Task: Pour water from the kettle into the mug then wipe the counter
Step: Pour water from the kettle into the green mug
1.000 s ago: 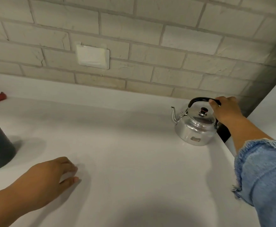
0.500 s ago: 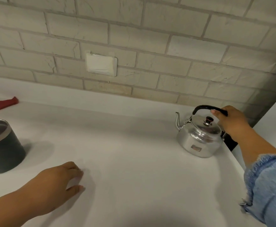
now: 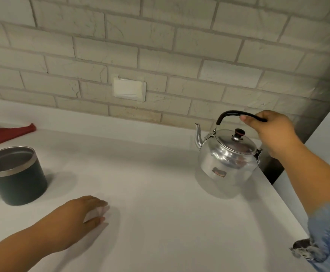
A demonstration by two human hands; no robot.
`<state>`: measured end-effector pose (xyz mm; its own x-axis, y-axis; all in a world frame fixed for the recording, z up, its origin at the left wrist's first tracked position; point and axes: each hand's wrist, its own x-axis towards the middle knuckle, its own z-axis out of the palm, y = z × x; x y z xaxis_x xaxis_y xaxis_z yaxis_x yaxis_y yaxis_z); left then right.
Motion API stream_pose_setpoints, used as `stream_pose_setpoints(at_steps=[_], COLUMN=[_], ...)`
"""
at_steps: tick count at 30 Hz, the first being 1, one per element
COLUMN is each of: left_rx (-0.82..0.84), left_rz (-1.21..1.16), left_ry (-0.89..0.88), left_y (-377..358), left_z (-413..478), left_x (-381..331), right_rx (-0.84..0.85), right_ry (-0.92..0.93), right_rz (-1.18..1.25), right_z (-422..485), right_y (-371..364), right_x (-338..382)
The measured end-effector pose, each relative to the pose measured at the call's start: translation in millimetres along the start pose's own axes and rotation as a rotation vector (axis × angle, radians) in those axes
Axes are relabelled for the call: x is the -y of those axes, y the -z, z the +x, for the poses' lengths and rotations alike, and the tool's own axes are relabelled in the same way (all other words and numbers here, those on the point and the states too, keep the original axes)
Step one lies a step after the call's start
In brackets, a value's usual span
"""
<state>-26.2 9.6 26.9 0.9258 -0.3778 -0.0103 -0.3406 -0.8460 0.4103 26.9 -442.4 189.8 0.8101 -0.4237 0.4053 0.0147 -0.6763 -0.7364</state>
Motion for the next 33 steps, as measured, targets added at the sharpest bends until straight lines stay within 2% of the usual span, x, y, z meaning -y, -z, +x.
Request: stream_pose_setpoints(at_steps=[7, 14, 20, 26, 28, 33], left_rx=[-0.155, -0.324, -0.396, -0.516, -0.523, -0.396], left_rz=[-0.101, -0.186, -0.312, -0.343, -0.321, -0.345], left_ry=[0.043, 0.112, 0.236, 0.250, 0.237, 0.285], left_y=[37, 73, 97, 120, 122, 119], left_z=[-42, -70, -85, -80, -73, -52], left_x=[7, 39, 105, 159, 172, 195], right_rx=[0.108, 0.229, 0.291, 0.303, 0.308, 0.306], right_ry=[0.023, 0.024, 0.009, 0.037, 0.029, 0.044], right_rz=[0.166, 0.178, 0.173, 0.150, 0.140, 0.114], right_z=[-46, -93, -135, -171, -179, -193], right_y=[-27, -62, -108, -155, -167, -191], right_x=[63, 129, 185, 228, 239, 260])
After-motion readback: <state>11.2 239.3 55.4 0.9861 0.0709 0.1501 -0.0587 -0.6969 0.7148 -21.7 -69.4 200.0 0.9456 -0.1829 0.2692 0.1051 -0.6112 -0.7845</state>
